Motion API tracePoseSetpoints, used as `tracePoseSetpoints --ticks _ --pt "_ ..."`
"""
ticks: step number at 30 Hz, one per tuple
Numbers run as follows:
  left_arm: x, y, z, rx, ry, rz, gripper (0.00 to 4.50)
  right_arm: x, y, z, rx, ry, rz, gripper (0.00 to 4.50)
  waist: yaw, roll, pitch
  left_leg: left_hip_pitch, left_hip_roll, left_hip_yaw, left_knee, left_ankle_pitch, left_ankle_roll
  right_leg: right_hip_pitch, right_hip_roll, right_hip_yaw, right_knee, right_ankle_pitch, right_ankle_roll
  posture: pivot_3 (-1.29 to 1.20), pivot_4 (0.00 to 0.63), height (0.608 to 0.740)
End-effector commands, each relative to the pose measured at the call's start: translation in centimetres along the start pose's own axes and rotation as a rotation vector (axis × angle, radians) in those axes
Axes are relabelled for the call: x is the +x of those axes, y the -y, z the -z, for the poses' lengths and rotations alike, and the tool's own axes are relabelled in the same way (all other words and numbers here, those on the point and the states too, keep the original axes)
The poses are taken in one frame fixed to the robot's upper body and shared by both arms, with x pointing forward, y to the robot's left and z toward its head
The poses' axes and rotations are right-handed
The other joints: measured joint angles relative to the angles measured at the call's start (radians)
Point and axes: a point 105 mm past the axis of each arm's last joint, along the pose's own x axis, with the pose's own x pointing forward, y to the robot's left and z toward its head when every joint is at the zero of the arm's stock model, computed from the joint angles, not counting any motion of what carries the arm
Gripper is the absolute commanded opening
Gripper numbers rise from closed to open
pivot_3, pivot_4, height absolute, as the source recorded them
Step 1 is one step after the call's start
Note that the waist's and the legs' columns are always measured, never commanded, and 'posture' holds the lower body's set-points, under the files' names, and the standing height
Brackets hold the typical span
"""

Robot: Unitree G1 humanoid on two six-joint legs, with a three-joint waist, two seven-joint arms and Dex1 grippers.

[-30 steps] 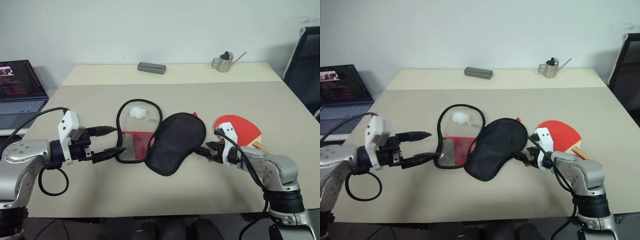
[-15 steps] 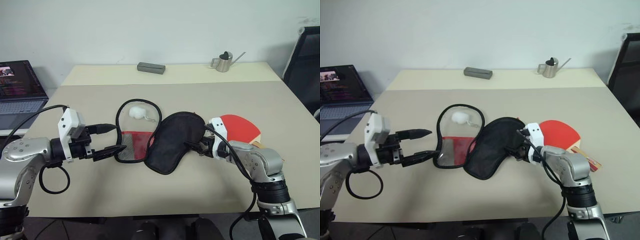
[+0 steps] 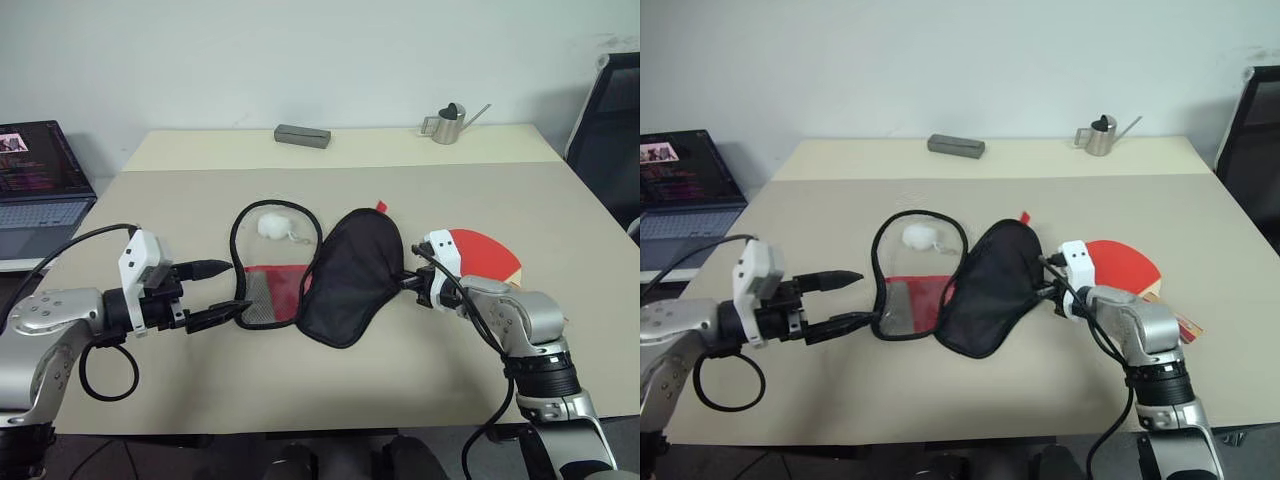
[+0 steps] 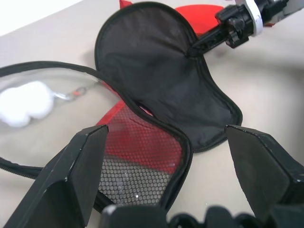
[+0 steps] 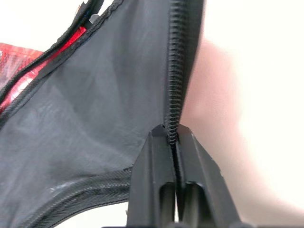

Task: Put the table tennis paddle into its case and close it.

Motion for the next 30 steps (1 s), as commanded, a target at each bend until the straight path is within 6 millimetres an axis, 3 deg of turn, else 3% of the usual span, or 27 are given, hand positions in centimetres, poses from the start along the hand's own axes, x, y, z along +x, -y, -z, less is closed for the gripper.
tracePoseSetpoints --ticks 1,15,30 --pt "0.1 0.6 -0.8 0.032 0.019 0.013 4.28 0.1 0.1 -1.6 -0.065 0.041 -0.006 0.02 0.000 0.000 0.000 0.000 0.000 0.000 0.000 0.000 0.000 0.000 0.000 0.000 0.000 0.000 0.000 0.00 0.150 0.740" --pt "1.1 1.2 -1.1 0.037 0.029 0.046 4.28 1.5 3.8 -4.8 -0.316 0.006 0.055 0.02 0.000 0.000 0.000 0.000 0.000 0.000 0.000 0.000 0.000 0.000 0.000 0.000 -0.001 0.000 0.000 0.00 0.150 0.740" --pt "2.5 1.3 -1.9 0.066 0.046 0.089 4.28 2.2 6.5 -7.9 -0.527 -0.017 0.101 0.02 -0.004 0.000 0.000 -0.001 0.000 0.001 0.000 0.000 -0.001 0.000 0.000 0.000 -0.001 0.000 0.000 0.00 0.150 0.740"
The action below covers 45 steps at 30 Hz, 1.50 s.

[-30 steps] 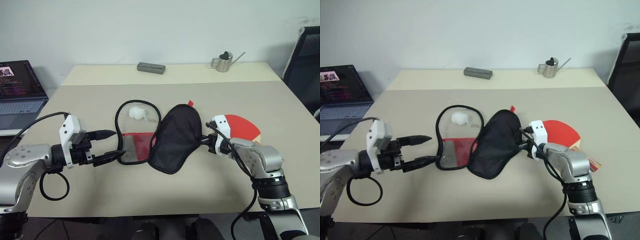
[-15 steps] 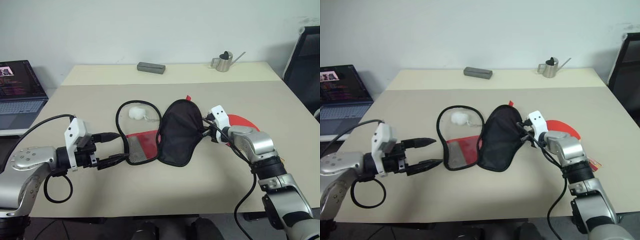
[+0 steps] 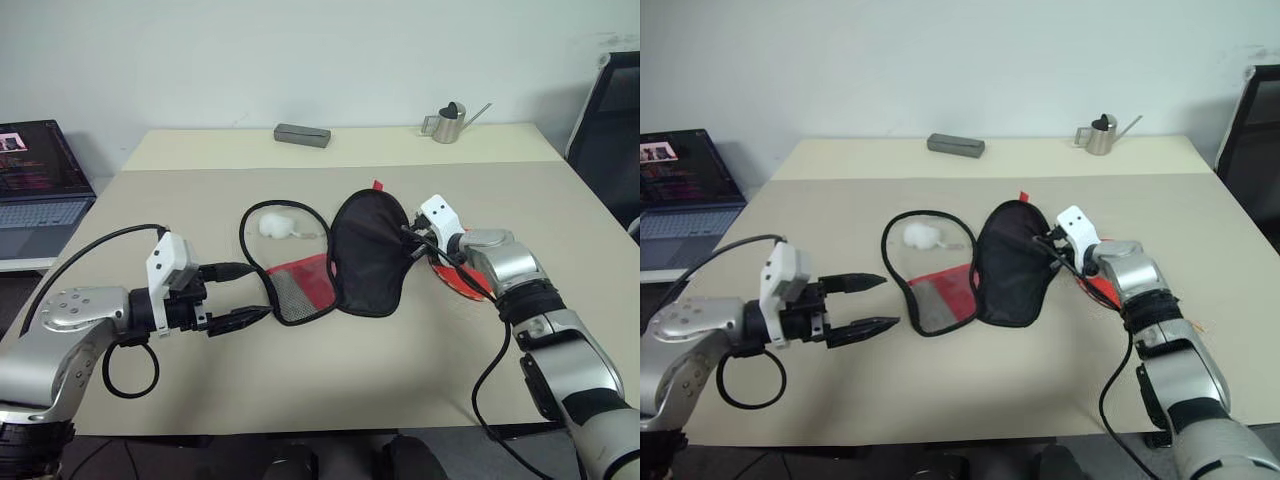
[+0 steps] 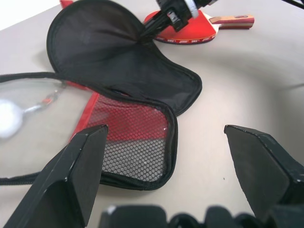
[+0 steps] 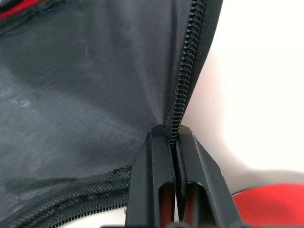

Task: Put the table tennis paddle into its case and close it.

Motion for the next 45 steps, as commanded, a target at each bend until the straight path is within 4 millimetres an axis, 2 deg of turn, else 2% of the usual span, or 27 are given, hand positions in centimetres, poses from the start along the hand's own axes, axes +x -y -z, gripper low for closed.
tracePoseSetpoints --ticks 1,8,16,19,23,29,34,37,40,41,43,45 --pt "0.3 0.1 -0.8 0.035 0.022 0.008 4.28 -0.5 1.4 -2.0 -0.076 0.045 0.035 0.02 -0.002 0.000 0.000 0.000 0.000 0.000 0.000 0.000 0.000 0.000 0.000 0.000 0.000 0.000 0.000 0.00 0.150 0.740" --pt "0.7 0.2 -0.8 0.039 0.025 0.013 4.28 0.0 1.8 -2.2 -0.149 0.029 0.044 0.02 -0.008 0.000 0.000 0.000 0.000 0.000 0.000 0.002 -0.003 0.000 0.000 0.000 -0.001 0.000 0.000 0.00 0.150 0.740" --pt "0.8 0.1 -0.8 0.040 0.027 0.009 4.28 0.7 1.0 -2.4 -0.160 0.047 0.023 0.02 -0.012 0.000 0.000 0.000 0.000 0.000 0.000 0.002 -0.003 0.000 0.000 0.000 -0.001 0.000 0.000 0.00 0.150 0.740" --pt "0.9 0.1 -0.7 0.039 0.028 0.010 4.28 0.7 1.2 -2.6 -0.145 0.061 0.043 0.62 -0.013 0.000 0.000 0.000 0.000 0.000 0.000 0.002 -0.004 0.000 0.000 0.000 -0.001 0.000 0.000 0.00 0.150 0.740" --pt "1.1 -0.1 -0.8 0.039 0.033 0.010 4.28 0.4 2.2 -2.9 -0.149 0.072 0.111 1.95 -0.013 0.000 0.000 0.000 0.000 0.000 0.000 0.002 -0.004 0.000 0.000 0.000 -0.001 0.000 0.000 0.00 0.150 0.740" --pt "1.5 -0.2 -0.8 0.038 0.043 0.017 4.28 -1.1 4.8 -3.8 -0.122 0.146 0.246 1.95 -0.013 0.000 0.000 0.000 0.000 0.000 0.000 0.002 -0.004 0.000 0.000 0.001 -0.001 0.000 0.000 0.00 0.150 0.740" --pt "1.9 -0.4 -0.9 0.041 0.051 0.022 4.28 -2.4 5.9 -4.4 -0.114 0.209 0.280 1.95 -0.013 0.000 0.000 -0.001 0.000 0.001 0.000 0.002 -0.004 0.000 0.000 0.001 -0.001 0.000 0.000 0.00 0.150 0.740" --pt "2.2 -0.7 -1.0 0.046 0.060 0.021 4.28 -3.3 5.7 -4.6 -0.125 0.258 0.231 1.95 -0.013 0.000 0.000 -0.001 0.000 0.001 0.000 0.002 -0.004 0.000 0.000 0.001 -0.001 0.000 0.000 0.00 0.150 0.740" --pt "2.5 -1.1 -1.2 0.057 0.074 0.012 4.28 -5.1 5.4 -3.5 -0.125 0.277 0.155 1.95 -0.010 0.000 0.000 -0.001 0.000 0.000 0.000 0.002 -0.004 0.000 0.000 0.000 -0.002 0.000 0.000 0.00 0.150 0.740" --pt "2.7 -1.2 -1.3 0.062 0.078 0.012 4.28 -5.7 5.0 -3.2 -0.131 0.286 0.125 1.95 -0.008 0.000 0.000 -0.002 0.000 0.000 0.000 0.002 -0.004 0.000 0.000 -0.001 -0.002 0.000 0.000 0.00 0.150 0.740" --pt "3.0 -1.2 -1.4 0.083 0.079 0.014 4.28 -7.1 3.2 -2.7 -0.018 0.323 -0.026 1.95 -0.005 0.000 0.000 -0.002 0.000 0.000 0.000 0.002 -0.004 0.000 0.000 -0.001 -0.003 0.000 0.000 0.00 0.150 0.740" --pt "3.2 -1.0 -1.4 0.099 0.073 0.035 4.28 -8.8 2.5 -1.9 0.031 0.331 -0.087 1.95 -0.002 0.000 0.000 -0.002 0.000 0.000 0.000 0.002 -0.004 0.000 0.000 -0.001 -0.003 0.000 0.000 0.00 0.150 0.740"
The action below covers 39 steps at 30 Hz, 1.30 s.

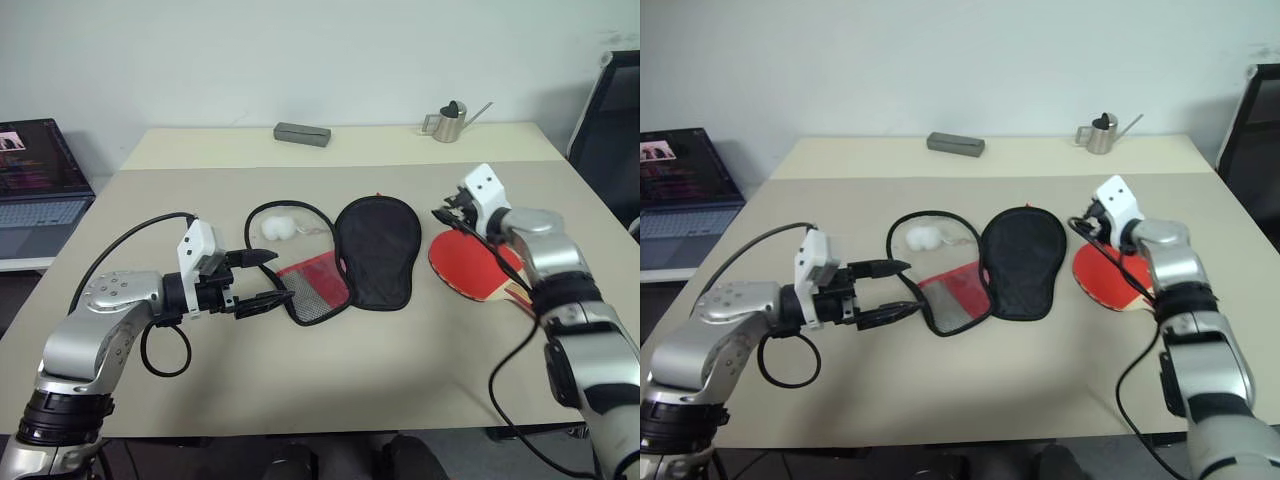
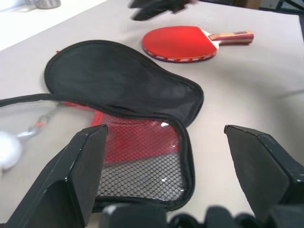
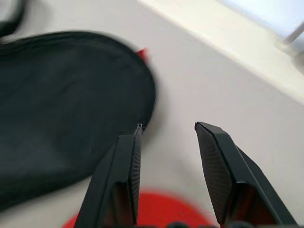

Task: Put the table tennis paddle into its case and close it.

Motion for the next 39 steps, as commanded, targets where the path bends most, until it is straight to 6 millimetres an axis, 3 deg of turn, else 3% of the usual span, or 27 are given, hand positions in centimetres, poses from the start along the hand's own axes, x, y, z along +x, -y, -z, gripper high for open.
tracePoseSetpoints --ticks 1,3,5,8,11,12,18,24,39 --pt "0.2 0.2 -1.0 0.069 0.014 0.024 4.28 -2.9 -0.9 -2.3 0.048 0.087 -0.083 1.95 0.003 0.000 0.000 0.000 0.000 0.000 0.000 0.000 0.000 0.000 0.000 0.000 0.000 0.000 0.000 0.00 0.150 0.740" --pt "0.6 0.2 -1.6 0.084 0.031 0.033 4.28 -4.8 -0.5 -1.1 0.075 0.061 -0.052 1.95 0.004 0.000 0.000 0.000 0.000 0.000 0.000 -0.001 0.002 0.000 0.000 0.001 0.000 0.000 0.000 0.00 0.150 0.740" --pt "1.0 0.3 -2.3 0.100 0.051 0.045 4.28 -6.5 -0.2 -0.2 0.118 0.052 -0.023 2.31 0.008 0.000 0.000 0.000 0.000 0.000 0.000 -0.002 0.003 0.000 0.000 0.000 0.000 0.000 0.000 0.00 0.150 0.740" --pt "1.6 0.3 -3.4 0.121 0.074 0.053 4.28 -8.5 -0.2 0.5 0.138 0.042 0.001 3.17 0.014 0.000 0.000 0.000 0.000 0.000 0.001 -0.002 0.003 0.000 0.000 0.000 0.001 0.000 0.000 0.00 0.150 0.740" --pt "2.3 0.3 -4.1 0.126 0.078 0.066 4.28 -10.2 -0.1 1.7 0.152 0.030 0.046 4.32 0.013 0.000 0.000 0.001 0.000 0.001 0.001 -0.002 0.004 0.001 0.000 0.000 0.001 0.000 0.000 0.00 0.150 0.740" --pt "2.5 0.3 -4.3 0.127 0.082 0.070 4.28 -10.7 0.0 2.1 0.156 0.026 0.063 4.47 0.015 -0.001 0.000 0.001 0.000 0.002 0.002 -0.002 0.004 0.001 0.000 0.000 0.001 0.000 0.000 0.00 0.150 0.740" --pt "3.2 0.8 -4.7 0.158 0.076 0.113 4.28 -13.3 0.2 5.9 0.181 -0.086 0.108 4.47 0.015 -0.001 0.001 0.001 -0.001 0.003 0.003 -0.002 0.004 0.001 0.000 0.000 0.002 0.000 0.000 0.00 0.150 0.740" --pt "3.2 0.8 -4.7 0.165 0.069 0.122 4.28 -14.4 0.5 8.7 0.202 -0.161 0.110 4.47 0.014 -0.002 0.001 0.001 0.000 0.004 0.006 -0.002 0.004 0.003 0.000 0.000 0.004 0.000 0.000 0.00 0.150 0.740" --pt "2.8 0.3 -4.5 0.166 0.056 0.097 4.28 -12.4 -0.4 11.6 0.163 -0.196 0.092 4.47 0.014 -0.003 0.002 0.001 0.000 0.004 0.010 -0.002 0.004 0.004 0.000 0.000 0.005 0.000 0.001 0.00 0.150 0.740"
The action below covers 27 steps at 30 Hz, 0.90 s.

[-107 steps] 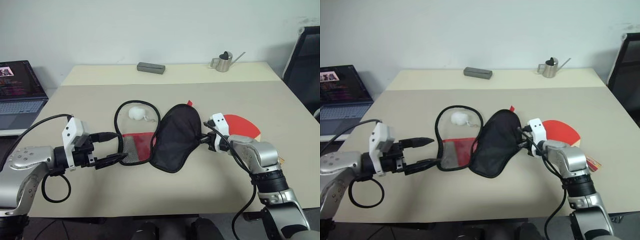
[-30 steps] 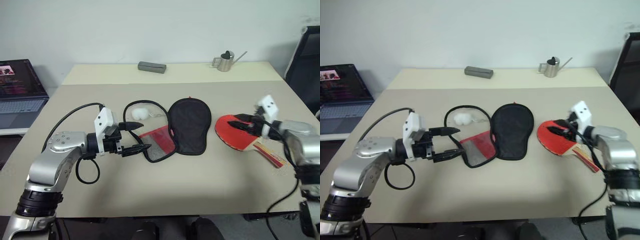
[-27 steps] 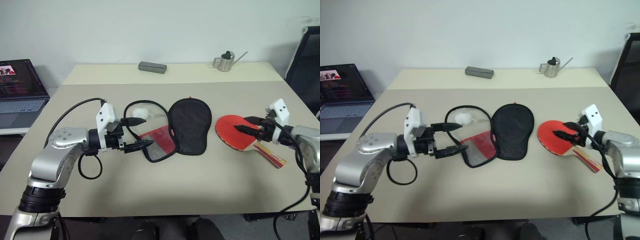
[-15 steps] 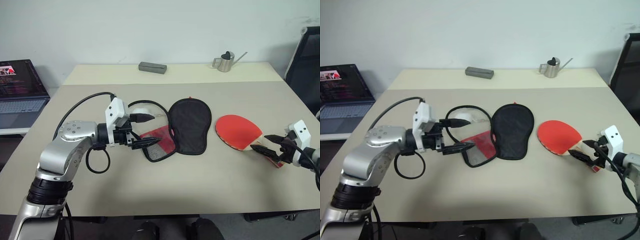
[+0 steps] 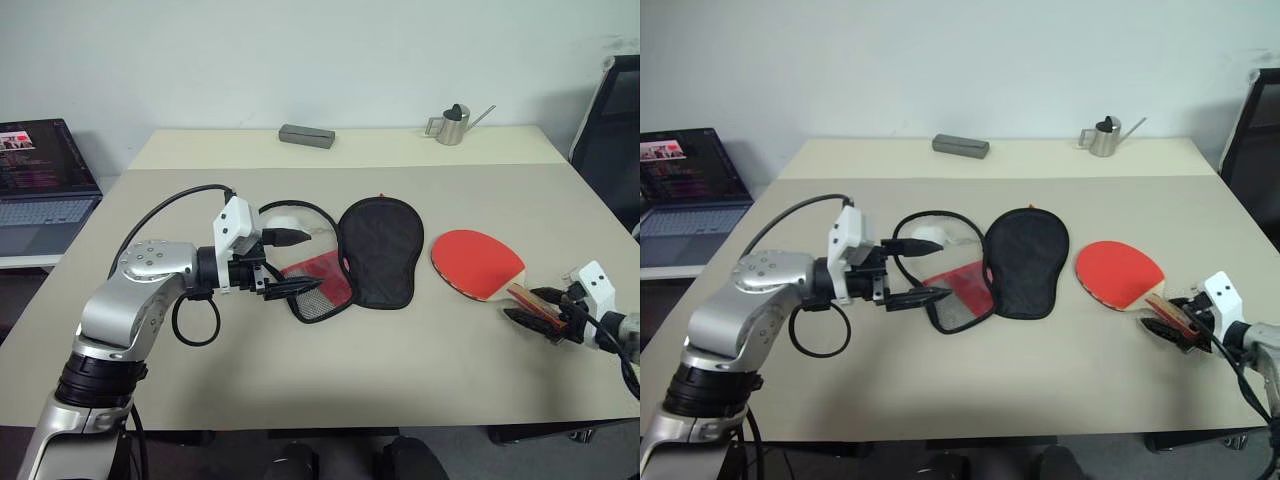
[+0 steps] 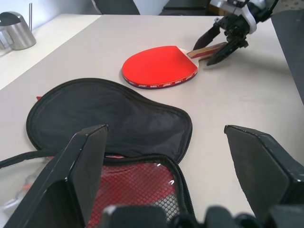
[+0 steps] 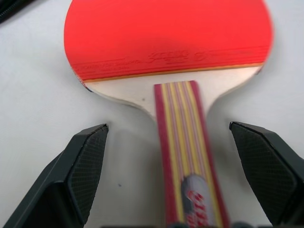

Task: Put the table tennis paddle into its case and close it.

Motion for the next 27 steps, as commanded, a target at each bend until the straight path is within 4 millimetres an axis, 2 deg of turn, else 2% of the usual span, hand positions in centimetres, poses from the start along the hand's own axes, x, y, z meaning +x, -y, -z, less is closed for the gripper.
tracePoseSetpoints --ticks 1,3,7,12,19,24,27 --pt "-0.5 -0.3 -1.1 0.053 0.018 -0.016 4.28 0.7 -0.2 -0.1 -0.033 0.012 0.001 4.31 -0.001 -0.001 0.000 0.000 0.000 0.000 0.000 0.000 0.000 0.000 0.000 0.000 0.000 0.000 0.000 0.00 0.150 0.740" --pt "-0.5 -0.5 -1.1 0.052 0.015 -0.020 4.28 0.9 -0.1 0.2 -0.046 0.001 0.015 3.93 -0.003 -0.001 0.001 0.000 0.000 0.000 0.002 0.000 0.000 0.001 0.000 0.000 0.000 0.000 0.000 0.00 0.150 0.740" --pt "-0.5 -0.6 -1.0 0.053 0.015 -0.025 4.28 1.0 0.2 0.4 -0.058 -0.015 0.038 2.60 -0.006 -0.001 0.001 0.002 0.001 0.000 0.003 0.000 0.000 0.002 0.001 0.001 0.000 0.000 0.001 0.00 0.150 0.740" --pt "-0.5 -0.6 -1.0 0.055 0.017 -0.031 4.28 1.3 -0.1 0.6 -0.028 -0.013 0.040 1.14 -0.005 -0.002 0.001 0.003 0.001 -0.001 0.004 0.000 0.000 0.004 0.001 0.000 0.000 0.001 0.001 0.00 0.150 0.740" --pt "-1.3 -1.5 -1.0 0.053 0.025 -0.090 4.28 1.2 0.5 -1.2 0.044 0.062 0.088 1.13 -0.006 -0.002 0.001 0.003 0.001 -0.001 0.003 0.000 0.000 0.005 0.001 0.000 0.000 0.001 0.001 0.00 0.150 0.740" --pt "-2.9 -3.3 -1.3 0.050 0.053 -0.200 4.28 0.6 1.0 -4.4 0.064 0.145 0.122 1.13 -0.008 -0.002 0.001 0.004 0.001 -0.002 0.004 0.000 0.000 0.004 0.001 0.002 0.000 0.002 0.001 0.00 0.150 0.740" --pt "-4.1 -4.3 -1.4 0.051 0.064 -0.264 4.28 0.4 0.4 -6.7 0.064 0.193 0.108 1.13 -0.008 -0.001 0.002 0.001 0.001 -0.002 0.003 0.000 0.000 0.001 0.001 0.002 0.000 0.002 0.001 0.00 0.150 0.740"
